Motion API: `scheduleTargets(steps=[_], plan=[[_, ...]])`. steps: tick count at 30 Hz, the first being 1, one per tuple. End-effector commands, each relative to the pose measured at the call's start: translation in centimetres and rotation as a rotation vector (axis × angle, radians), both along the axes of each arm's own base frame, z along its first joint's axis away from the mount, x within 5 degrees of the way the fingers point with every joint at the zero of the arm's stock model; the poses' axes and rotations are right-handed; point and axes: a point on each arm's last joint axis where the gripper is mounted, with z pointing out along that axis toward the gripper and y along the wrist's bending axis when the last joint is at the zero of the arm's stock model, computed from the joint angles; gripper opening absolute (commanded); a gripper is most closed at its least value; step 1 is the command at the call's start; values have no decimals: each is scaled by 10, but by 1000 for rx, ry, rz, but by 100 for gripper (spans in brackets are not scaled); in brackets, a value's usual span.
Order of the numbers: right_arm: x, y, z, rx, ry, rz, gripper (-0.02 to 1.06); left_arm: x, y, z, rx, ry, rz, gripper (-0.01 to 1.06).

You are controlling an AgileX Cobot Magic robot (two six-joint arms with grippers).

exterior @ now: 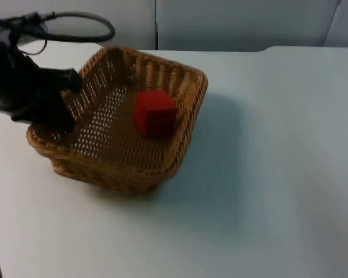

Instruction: Pick up the basket with the left hand and place the cube into the basket with the right hand.

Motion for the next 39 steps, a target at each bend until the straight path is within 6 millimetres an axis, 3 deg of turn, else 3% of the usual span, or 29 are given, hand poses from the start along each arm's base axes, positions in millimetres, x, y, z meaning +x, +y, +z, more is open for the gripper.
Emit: scheduleTargets(steps=[1, 10, 13, 14, 16, 18, 26, 29, 30, 31, 34, 35, 36, 37, 38, 39], plan=[[0, -2, 1, 1, -5, -2, 0, 0, -6, -7, -73, 38, 12, 0], [0, -1, 1, 1, -5, -2, 0, -1, -17, -22, -188, 72, -29, 2], [0, -1, 1, 1, -5, -2, 0, -1, -17, -22, -192, 66, -35, 28], [0, -1, 1, 1, -5, -2, 0, -1, -17, -22, -192, 66, -35, 28], [0, -1, 1, 1, -5, -2, 0, 1, -17, -22, -196, 63, -17, 52], [0, -1, 1, 1, -5, -2, 0, 1, -17, -22, -193, 65, -14, 68], [0, -1, 1, 1, -5, -2, 0, 6, -14, -14, -146, 14, -53, 68], [0, -1, 1, 1, -5, -2, 0, 17, -8, 17, -119, -62, -68, 68], [0, -1, 1, 1, -5, -2, 0, 17, -8, 17, -119, -62, -68, 68], [0, -1, 1, 1, -5, -2, 0, 21, -7, 35, -106, -102, -68, 66], [0, -1, 0, 4, -5, 0, 0, 24, 3, 99, -3, -241, -72, 39], [0, -1, 0, 4, -5, 0, 0, 24, 3, 99, -3, -241, -72, 39], [0, -1, 0, 7, -4, 3, 0, 21, 7, 118, 30, -287, -68, 28], [-3, -1, 3, 7, -11, 3, 0, 12, 12, 152, 88, -371, -67, 9], [-3, -1, 4, 7, -14, 3, 0, 8, 14, 163, 106, -404, -62, 4], [-11, -2, 12, -6, -30, 5, 0, -5, 19, 191, 151, -483, -52, 0]])
